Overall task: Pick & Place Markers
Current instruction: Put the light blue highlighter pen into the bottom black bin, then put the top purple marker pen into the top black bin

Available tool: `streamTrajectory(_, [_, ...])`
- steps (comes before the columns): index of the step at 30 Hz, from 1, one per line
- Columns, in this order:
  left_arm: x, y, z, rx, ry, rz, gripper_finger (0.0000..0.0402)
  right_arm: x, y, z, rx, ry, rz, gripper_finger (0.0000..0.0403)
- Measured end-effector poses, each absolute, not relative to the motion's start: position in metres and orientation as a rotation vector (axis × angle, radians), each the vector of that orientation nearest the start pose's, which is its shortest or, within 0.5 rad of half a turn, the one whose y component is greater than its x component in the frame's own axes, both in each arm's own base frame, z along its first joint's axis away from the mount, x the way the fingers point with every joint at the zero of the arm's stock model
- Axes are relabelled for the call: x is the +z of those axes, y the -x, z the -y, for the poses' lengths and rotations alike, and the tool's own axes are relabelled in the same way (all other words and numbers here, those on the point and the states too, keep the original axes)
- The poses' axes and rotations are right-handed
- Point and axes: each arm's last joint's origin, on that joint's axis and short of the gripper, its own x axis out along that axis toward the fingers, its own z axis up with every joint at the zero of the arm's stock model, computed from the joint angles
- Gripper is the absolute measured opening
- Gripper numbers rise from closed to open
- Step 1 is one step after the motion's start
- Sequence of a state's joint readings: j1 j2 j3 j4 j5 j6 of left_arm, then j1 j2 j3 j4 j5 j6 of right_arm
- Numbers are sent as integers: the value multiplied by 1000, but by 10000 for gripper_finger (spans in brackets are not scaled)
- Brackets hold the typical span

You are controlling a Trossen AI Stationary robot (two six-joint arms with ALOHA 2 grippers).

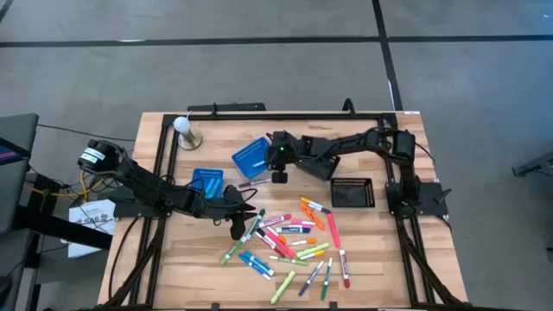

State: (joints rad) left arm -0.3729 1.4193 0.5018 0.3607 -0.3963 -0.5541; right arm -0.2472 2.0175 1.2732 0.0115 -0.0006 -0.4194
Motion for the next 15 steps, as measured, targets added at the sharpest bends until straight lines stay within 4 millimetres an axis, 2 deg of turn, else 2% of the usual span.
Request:
streamTrajectory(4, [156, -243, 83, 163, 333, -492, 104, 156, -416, 95, -61, 318, -757, 147])
streamTrajectory(7, [156, -243, 83, 163, 333, -492, 104, 164, -418, 79, -31, 327, -736, 153])
streamTrajectory(15, [156, -243, 83, 163, 333, -492, 104, 167, -423, 39, 11, 390, -733, 143])
